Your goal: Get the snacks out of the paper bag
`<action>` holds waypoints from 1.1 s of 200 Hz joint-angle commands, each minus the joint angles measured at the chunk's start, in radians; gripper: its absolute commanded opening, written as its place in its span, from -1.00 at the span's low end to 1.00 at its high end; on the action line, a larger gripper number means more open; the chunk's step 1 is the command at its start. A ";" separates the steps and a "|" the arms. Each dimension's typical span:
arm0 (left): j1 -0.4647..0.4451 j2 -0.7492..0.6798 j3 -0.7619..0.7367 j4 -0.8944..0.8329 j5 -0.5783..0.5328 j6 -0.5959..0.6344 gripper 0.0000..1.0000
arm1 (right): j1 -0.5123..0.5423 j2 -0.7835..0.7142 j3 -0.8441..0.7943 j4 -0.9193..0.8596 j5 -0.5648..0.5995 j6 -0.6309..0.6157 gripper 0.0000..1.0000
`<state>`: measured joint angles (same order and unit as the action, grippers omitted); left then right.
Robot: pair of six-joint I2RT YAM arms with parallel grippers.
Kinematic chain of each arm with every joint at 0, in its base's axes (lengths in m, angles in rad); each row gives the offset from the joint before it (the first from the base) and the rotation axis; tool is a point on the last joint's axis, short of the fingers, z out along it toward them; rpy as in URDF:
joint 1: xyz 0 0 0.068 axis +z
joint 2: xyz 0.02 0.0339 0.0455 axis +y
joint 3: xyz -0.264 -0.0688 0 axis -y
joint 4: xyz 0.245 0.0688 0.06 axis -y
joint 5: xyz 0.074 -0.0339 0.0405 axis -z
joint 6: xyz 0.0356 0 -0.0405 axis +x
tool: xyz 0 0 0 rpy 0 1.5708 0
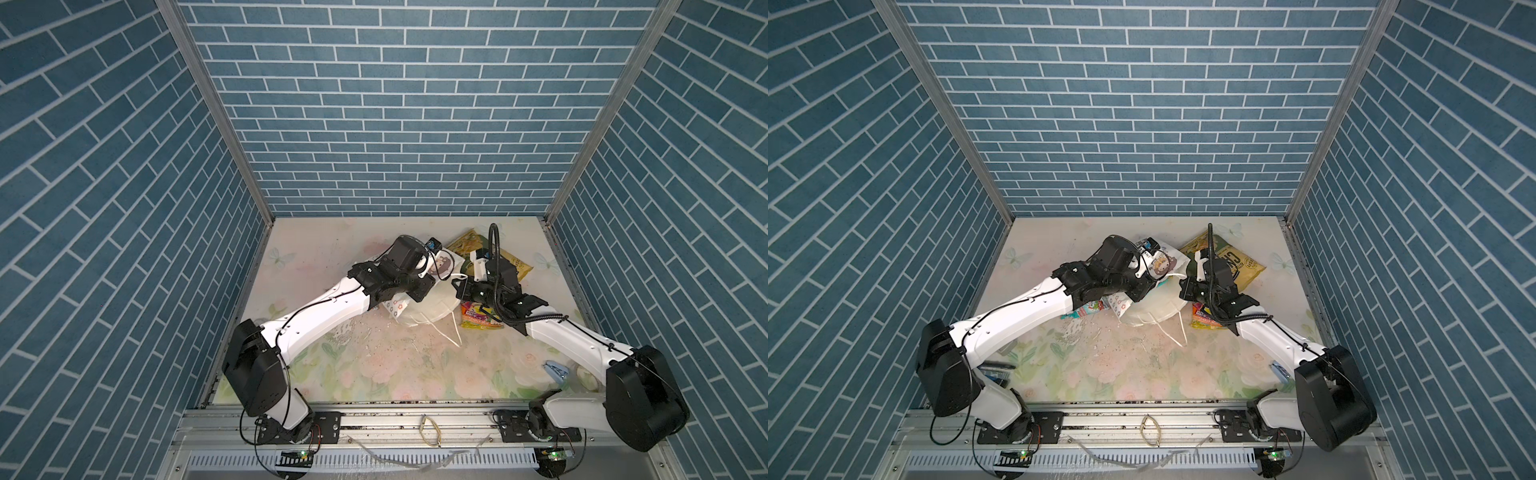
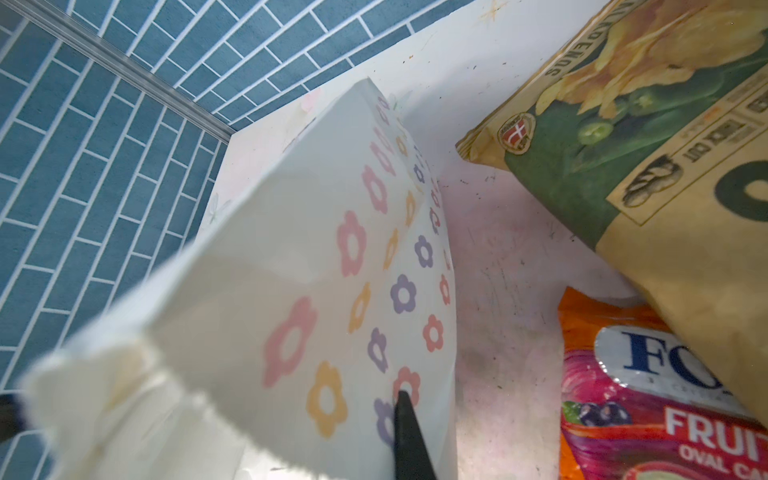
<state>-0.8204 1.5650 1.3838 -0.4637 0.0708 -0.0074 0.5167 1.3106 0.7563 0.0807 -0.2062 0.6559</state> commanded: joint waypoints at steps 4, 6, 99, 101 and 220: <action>-0.008 -0.046 -0.029 -0.020 -0.059 0.024 -0.07 | 0.017 -0.022 0.045 -0.020 -0.017 0.069 -1.00; -0.008 -0.051 -0.031 -0.020 -0.068 0.023 -0.07 | 0.018 -0.022 0.047 -0.021 -0.015 0.070 -1.00; 0.044 -0.245 -0.126 -0.065 -0.157 0.025 -0.03 | 0.035 -0.041 0.082 -0.053 -0.004 0.069 -1.00; 0.042 -0.246 -0.129 -0.064 -0.155 0.029 -0.03 | 0.036 -0.041 0.083 -0.052 -0.005 0.068 -1.00; -0.105 -0.088 -0.081 -0.021 -0.409 0.114 0.09 | 0.052 -0.019 0.121 -0.050 -0.016 0.060 -1.00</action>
<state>-0.9230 1.4609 1.2736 -0.5072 -0.2352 0.0879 0.5602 1.2919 0.8387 0.0208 -0.2100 0.7029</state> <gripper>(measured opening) 0.545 0.042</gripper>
